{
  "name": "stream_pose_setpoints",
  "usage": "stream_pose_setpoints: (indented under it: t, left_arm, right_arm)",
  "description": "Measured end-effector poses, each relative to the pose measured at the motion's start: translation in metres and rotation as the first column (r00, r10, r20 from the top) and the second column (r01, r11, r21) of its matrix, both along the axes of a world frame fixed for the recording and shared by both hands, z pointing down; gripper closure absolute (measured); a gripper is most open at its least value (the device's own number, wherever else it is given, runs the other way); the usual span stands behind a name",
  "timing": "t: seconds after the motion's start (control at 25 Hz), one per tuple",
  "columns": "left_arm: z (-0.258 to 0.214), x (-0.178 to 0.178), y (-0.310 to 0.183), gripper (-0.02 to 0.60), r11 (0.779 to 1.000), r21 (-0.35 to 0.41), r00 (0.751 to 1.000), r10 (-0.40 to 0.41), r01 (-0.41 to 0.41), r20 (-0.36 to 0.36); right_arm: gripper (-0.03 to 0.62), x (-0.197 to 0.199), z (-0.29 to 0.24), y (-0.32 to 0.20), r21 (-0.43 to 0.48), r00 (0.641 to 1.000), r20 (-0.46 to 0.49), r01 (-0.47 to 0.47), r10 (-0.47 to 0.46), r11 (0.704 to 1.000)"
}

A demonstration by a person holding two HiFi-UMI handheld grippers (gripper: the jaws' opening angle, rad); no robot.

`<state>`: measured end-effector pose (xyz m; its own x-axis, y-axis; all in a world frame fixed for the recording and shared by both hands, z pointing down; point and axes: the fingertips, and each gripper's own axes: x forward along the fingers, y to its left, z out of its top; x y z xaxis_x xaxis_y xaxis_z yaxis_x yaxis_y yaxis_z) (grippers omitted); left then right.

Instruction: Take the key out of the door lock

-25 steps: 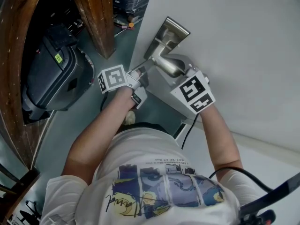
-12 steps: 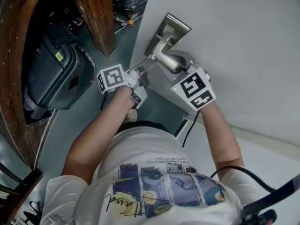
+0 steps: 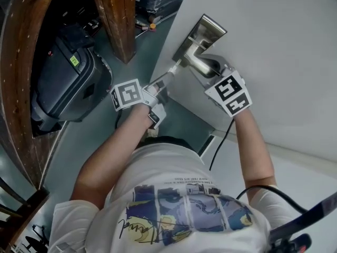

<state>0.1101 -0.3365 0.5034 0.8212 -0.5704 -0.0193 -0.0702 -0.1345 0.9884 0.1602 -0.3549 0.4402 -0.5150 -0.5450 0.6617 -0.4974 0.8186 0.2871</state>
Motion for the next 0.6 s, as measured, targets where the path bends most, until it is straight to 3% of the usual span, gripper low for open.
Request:
stream_pose_setpoints:
  t: [0.6]
  left_arm:
    - [-0.029,-0.04,0.032,0.558,0.997,0.048,0.998,0.067,-0.068,0.021]
  right_arm:
    - [0.477,0.004,0.002,-0.001,0.0,0.999,-0.04,-0.014,0.014,1.0]
